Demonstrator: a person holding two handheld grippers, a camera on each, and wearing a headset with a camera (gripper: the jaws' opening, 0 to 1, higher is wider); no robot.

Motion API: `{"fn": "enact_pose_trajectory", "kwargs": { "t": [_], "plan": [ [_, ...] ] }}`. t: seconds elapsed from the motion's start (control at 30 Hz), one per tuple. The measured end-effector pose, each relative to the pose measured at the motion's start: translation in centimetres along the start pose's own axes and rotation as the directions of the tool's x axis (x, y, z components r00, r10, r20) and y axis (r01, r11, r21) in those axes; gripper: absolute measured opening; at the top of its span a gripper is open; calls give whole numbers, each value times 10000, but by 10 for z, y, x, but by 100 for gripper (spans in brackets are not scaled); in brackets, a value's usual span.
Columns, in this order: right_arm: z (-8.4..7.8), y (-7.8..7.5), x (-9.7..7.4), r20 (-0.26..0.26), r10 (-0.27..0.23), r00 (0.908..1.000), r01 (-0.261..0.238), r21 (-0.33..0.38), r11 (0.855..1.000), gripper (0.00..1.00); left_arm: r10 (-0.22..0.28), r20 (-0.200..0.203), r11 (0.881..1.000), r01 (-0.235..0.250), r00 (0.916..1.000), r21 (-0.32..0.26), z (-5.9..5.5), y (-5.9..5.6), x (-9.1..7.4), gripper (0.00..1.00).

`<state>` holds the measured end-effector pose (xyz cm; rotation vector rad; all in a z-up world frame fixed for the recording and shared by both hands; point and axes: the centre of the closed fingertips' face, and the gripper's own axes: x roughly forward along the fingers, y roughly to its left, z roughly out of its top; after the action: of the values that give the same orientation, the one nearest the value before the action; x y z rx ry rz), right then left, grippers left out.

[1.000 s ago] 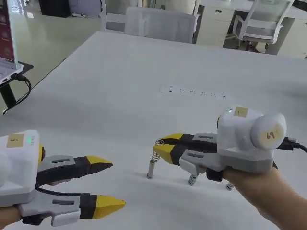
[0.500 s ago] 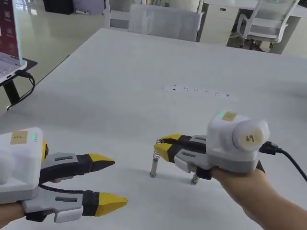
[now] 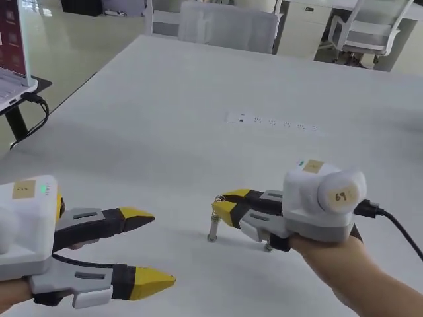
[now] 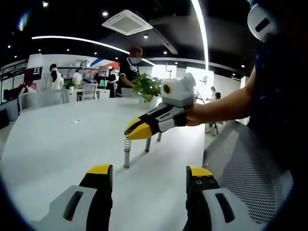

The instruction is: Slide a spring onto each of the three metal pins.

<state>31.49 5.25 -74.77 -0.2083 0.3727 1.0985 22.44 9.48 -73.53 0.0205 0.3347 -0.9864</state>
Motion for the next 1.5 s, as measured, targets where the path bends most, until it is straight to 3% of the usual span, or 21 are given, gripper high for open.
{"fn": "enact_pose_trajectory", "kwargs": {
  "t": [0.07, 0.3, 0.53, 1.27, 1.5],
  "plan": [
    [-1, 1, 1, 2, 15, 10000, -15, -21, 10000, 7, 80, 103, 10000, -80, 9999, -37, 2, 1, 0, 64],
    [-8, 2, 5, -60, 64, 10000, -65, -26, 10000, 7, 227, 118, 9997, -226, 9997, -61, 2, 4, -1, 70],
    [-18, 0, 9, -179, 16, 9998, -15, 106, 9999, 7, 253, 137, 9996, -252, 9996, -102, 3, 5, -2, 70],
    [-44, 2, 22, -632, -29, 9980, 2, -424, 9991, 7, 225, 8, 9997, -225, 9997, -124, 2, 4, -1, 67],
    [-44, 1, 21, -697, -59, 9975, 32, -390, 9992, 8, 188, -10, 9997, -188, 9998, -135, 2, 4, 0, 66]
  ]
}}
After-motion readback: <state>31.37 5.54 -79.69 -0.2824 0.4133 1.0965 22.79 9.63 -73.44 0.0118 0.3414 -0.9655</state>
